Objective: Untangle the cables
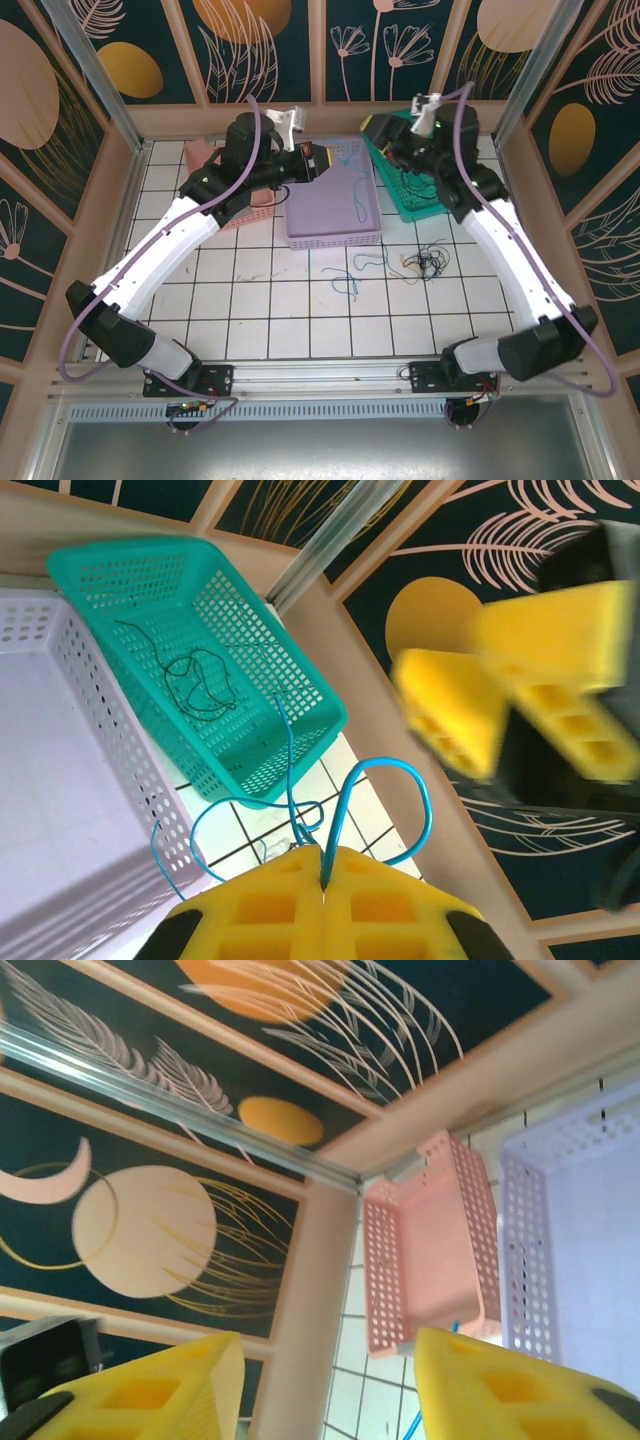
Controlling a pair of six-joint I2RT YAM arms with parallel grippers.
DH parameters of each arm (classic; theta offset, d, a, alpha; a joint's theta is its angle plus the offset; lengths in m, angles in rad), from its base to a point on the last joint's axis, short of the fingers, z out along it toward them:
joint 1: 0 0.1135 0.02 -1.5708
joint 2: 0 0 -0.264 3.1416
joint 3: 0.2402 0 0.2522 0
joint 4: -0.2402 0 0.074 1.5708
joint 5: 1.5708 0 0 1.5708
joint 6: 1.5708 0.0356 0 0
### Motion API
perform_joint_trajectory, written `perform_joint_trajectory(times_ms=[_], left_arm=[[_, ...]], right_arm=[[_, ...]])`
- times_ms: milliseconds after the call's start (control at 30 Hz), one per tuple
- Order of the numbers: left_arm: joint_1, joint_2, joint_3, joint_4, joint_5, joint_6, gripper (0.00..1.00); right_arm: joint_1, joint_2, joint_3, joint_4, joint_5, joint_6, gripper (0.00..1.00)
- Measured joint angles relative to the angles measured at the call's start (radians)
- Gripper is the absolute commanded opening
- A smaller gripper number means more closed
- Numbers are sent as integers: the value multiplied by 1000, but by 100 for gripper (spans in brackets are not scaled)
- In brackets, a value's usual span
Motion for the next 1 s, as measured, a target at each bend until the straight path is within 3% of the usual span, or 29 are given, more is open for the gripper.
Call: perform_joint_trajectory(times_ms=[167,500,600,700,800,867,1000], left_arm=[[0,0,4,1,6,0,0],[0,0,-9,17,48,-5,0],[0,0,-17,25,57,-15,2],[0,0,-23,48,67,-31,38],[0,-3,-28,72,66,-45,66],[0,-15,-44,84,43,-52,73],[4,-73,-117,108,-29,-84,74]], right_arm=[[27,62,-47,-30,-11,46,40],[27,62,-64,39,-18,143,1],[27,62,-64,57,-14,161,0],[26,62,-63,71,3,178,0],[25,62,-39,70,32,188,0],[23,62,0,69,56,188,0],[8,61,83,92,92,188,0]])
